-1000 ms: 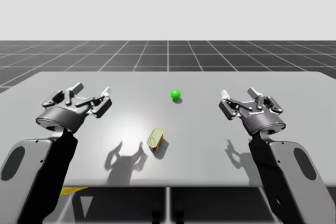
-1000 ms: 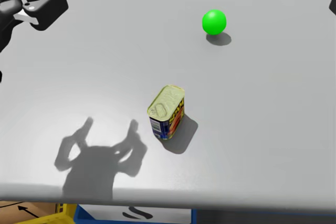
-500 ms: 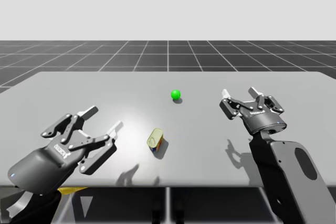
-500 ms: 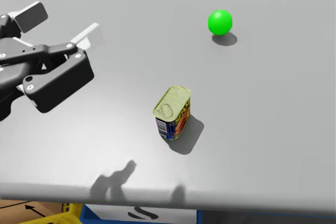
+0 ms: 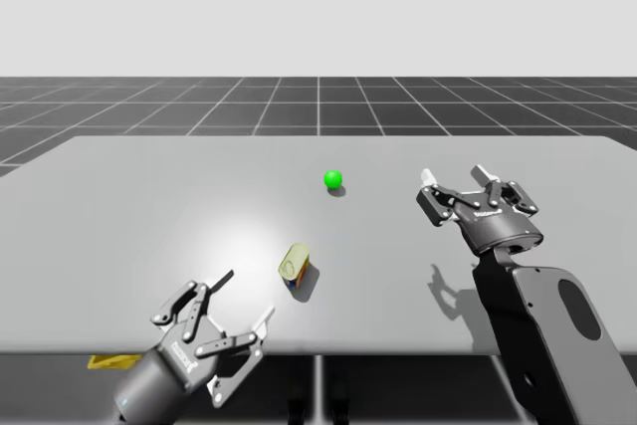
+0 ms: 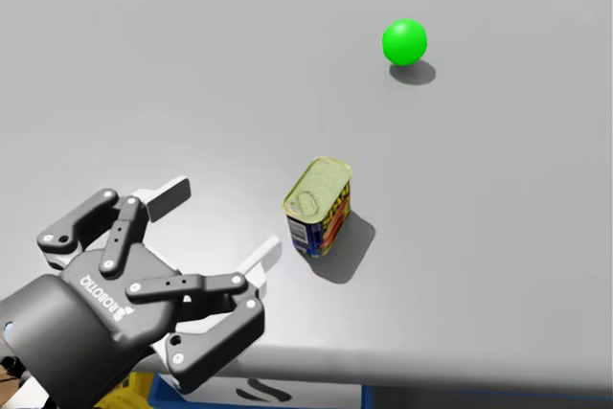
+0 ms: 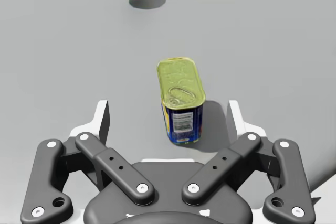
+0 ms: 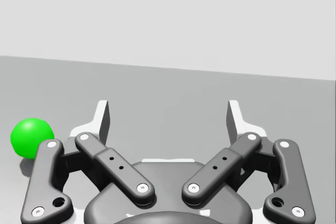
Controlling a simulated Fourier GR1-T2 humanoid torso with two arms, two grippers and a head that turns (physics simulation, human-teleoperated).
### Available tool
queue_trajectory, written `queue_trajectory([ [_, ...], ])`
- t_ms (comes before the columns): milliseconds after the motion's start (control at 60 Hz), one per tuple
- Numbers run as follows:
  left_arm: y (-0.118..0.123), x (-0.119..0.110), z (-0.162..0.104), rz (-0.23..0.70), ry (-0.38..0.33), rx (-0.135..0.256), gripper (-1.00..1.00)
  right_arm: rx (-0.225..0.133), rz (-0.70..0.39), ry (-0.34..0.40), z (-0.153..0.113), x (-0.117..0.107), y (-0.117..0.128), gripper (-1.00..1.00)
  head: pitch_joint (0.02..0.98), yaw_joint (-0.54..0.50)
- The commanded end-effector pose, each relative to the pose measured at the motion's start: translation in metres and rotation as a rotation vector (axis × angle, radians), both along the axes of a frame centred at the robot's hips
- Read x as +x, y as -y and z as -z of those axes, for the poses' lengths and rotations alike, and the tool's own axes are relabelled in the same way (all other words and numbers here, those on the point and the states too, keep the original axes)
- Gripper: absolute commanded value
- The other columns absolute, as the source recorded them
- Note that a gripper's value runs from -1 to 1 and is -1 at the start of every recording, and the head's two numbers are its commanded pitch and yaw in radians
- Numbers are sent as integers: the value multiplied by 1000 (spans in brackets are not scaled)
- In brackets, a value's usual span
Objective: Watch the red light. When it turns green, pick up the object.
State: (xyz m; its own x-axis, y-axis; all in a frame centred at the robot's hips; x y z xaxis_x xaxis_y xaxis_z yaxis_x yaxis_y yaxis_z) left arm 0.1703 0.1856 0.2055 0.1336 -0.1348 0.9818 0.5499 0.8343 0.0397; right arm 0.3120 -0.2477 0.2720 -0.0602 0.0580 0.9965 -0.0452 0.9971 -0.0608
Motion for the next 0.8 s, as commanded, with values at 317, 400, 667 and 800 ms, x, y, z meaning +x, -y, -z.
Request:
queue_trajectory([
  [317,42,26,38,-30,-105,4,-1000,-1,6,4,-1,1,1,-1000,859,116],
  [400,49,34,42,-43,-138,0,-1000,-1,6,4,-1,0,1,-1000,860,114],
  [667,63,51,50,-77,-159,20,-1000,-8,8,4,-1,0,2,-1000,855,115],
  [800,68,57,52,-86,-164,21,-1000,-10,6,3,0,1,2,-1000,849,118],
])
